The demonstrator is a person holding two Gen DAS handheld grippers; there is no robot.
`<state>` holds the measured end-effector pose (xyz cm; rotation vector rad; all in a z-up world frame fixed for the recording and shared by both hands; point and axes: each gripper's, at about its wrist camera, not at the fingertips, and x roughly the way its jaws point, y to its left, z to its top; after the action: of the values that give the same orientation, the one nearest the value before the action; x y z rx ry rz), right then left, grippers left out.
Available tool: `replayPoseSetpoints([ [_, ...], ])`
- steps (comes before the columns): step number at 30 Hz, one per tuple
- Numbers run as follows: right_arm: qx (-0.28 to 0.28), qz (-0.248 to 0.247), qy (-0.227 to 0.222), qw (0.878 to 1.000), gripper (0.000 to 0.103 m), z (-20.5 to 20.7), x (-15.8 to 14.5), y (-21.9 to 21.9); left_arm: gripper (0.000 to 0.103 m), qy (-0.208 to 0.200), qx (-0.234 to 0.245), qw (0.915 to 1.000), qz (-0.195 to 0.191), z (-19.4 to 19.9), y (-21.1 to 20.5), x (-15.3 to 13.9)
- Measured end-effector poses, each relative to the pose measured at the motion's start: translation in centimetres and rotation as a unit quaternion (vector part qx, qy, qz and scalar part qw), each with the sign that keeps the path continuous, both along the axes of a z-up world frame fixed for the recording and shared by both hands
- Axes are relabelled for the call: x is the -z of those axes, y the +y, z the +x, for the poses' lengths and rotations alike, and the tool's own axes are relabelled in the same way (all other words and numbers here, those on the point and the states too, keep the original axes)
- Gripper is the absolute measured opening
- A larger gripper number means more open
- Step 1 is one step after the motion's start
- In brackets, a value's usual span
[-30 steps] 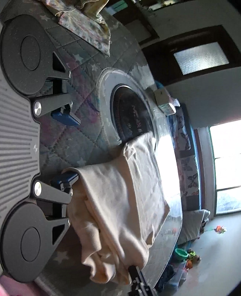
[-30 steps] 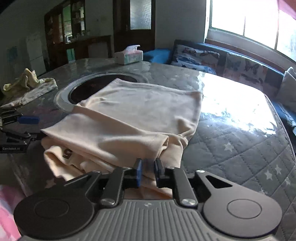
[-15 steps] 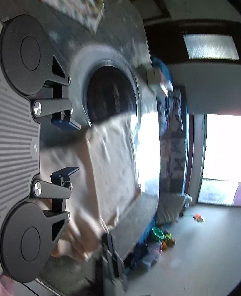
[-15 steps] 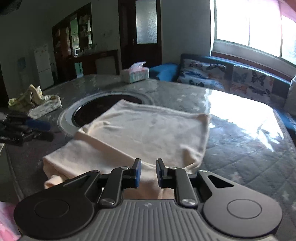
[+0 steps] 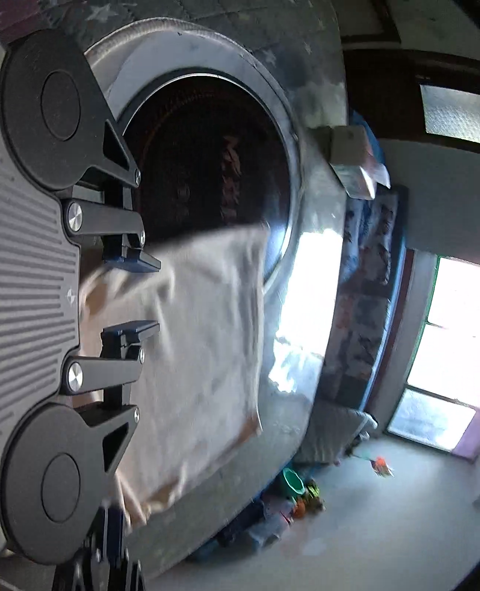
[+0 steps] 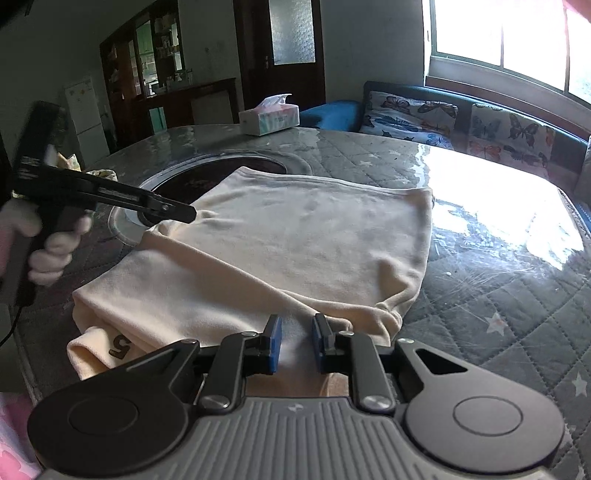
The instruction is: Fold clothes
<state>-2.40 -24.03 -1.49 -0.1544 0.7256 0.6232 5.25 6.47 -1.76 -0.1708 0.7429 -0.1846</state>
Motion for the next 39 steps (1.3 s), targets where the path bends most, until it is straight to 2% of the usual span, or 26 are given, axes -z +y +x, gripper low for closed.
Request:
replayPoseSetpoints([
  [1,0.0,0.001,0.001,1.0,0.018,0.0,0.0,0.0,0.021,0.001,-0.004,1.0,0.002,0.2,0.4,0.2],
  [5,-0.002,0.003,0.003,1.0,0.019,0.0,-0.1,-0.1,0.02,-0.002,-0.016,0.9998,0.015,0.8,0.9,-0.1],
  [10,-0.009,0.001,0.001,1.0,0.027,-0.2,-0.3,0.2,0.021,-0.015,0.008,0.9991,0.039,2.5,-0.5,-0.3],
  [14,-0.01,0.003,0.003,1.0,0.027,-0.1,-0.2,0.2,0.02,-0.025,0.01,0.9955,0.091,4.1,-1.5,0.7],
  [20,-0.013,0.007,0.008,1.0,0.028,0.1,-0.2,0.0,0.021,-0.014,-0.004,0.9979,0.064,6.1,-0.3,0.3],
  [32,-0.019,0.013,0.009,1.0,0.03,0.0,-0.1,-0.3,0.021,-0.024,-0.017,0.996,0.084,11.0,-0.5,0.8],
  [36,-0.024,0.007,0.0,1.0,0.031,-0.3,-0.3,-0.2,0.022,-0.022,-0.014,0.9958,0.088,10.7,-0.8,0.4],
  [39,-0.028,0.003,-0.007,1.0,0.03,-0.6,-0.4,-0.1,0.026,-0.039,0.01,0.9946,0.095,8.0,-1.1,-0.6],
])
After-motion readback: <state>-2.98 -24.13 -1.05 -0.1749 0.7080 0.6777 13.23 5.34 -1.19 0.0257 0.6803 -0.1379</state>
